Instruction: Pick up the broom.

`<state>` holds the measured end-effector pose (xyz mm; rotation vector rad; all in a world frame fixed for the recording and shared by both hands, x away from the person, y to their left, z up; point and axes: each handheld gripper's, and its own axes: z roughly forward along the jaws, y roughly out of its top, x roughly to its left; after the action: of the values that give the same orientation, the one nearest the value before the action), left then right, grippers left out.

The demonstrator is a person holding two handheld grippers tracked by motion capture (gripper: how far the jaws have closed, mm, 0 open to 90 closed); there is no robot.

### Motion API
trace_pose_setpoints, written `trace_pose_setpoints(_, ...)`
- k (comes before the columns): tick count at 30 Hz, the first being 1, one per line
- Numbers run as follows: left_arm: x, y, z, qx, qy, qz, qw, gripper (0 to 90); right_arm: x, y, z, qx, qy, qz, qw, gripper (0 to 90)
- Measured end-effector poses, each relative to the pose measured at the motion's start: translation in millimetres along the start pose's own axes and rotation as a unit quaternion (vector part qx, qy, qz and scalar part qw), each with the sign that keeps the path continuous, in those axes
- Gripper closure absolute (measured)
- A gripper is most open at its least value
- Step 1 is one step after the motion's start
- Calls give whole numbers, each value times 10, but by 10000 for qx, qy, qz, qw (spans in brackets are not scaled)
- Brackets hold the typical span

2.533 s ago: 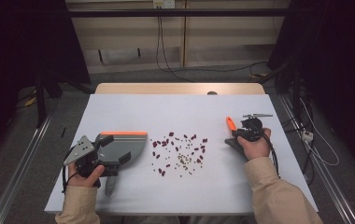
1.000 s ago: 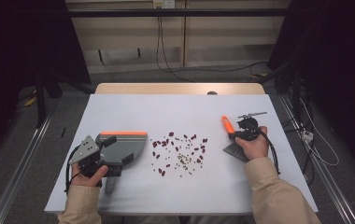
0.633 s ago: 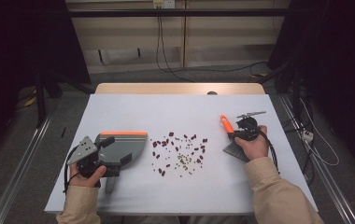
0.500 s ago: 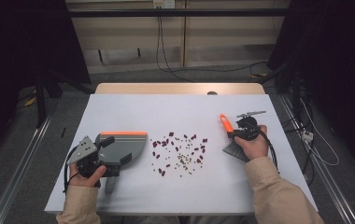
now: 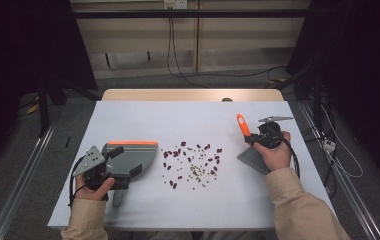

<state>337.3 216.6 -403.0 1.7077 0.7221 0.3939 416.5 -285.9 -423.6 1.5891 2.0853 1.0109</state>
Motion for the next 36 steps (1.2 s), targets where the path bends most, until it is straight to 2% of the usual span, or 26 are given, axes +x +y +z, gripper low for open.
trace_pose_setpoints(3,2,-2,0,3,0,1,10000,53,-13,3,-18,-10,104,120,9999,750)
trace_pose_setpoints(7,4,-8,1,22,8,-6,10000,53,-22,-10,-8,69,50,91,9999,747)
trace_pose_setpoints(11,4,-6,1,30,-1,9,10000,53,-90,-42,96,250,14,213,9995,732)
trace_pose_setpoints(18,23,-23,-2,68,8,-9,10000,53,-135,-112,226,461,-37,267,9986,715)
trace_pose_setpoints(20,25,-23,-6,57,22,-19,10000,53,-136,-120,252,504,-34,185,9986,698)
trace_pose_setpoints(24,23,-23,-6,58,24,-21,10000,53,-109,-122,252,532,-87,-280,9982,683)
trace_pose_setpoints(25,22,-22,-7,57,16,-18,10000,53,-104,-125,248,572,-76,-519,9970,629)
trace_pose_setpoints(26,20,-22,-9,52,17,-19,10000,53,-104,-125,248,572,-76,-519,9970,629)
trace_pose_setpoints(28,21,-22,-16,48,16,-22,10000,53,-108,-131,231,636,-4,-657,9958,574)
trace_pose_setpoints(30,25,-23,-17,48,28,-22,10000,53,-130,-133,198,760,-238,-867,9931,531)
trace_pose_setpoints(33,22,-24,-11,59,30,-24,10000,53,-208,-152,171,756,41,-681,9948,532)
trace_pose_setpoints(34,23,-24,-7,65,23,-11,10000,53,-210,-152,173,777,62,-726,9943,532)
trace_pose_setpoints(36,22,-24,1,88,9,9,10000,53,-180,-128,196,884,-40,-816,9927,555)
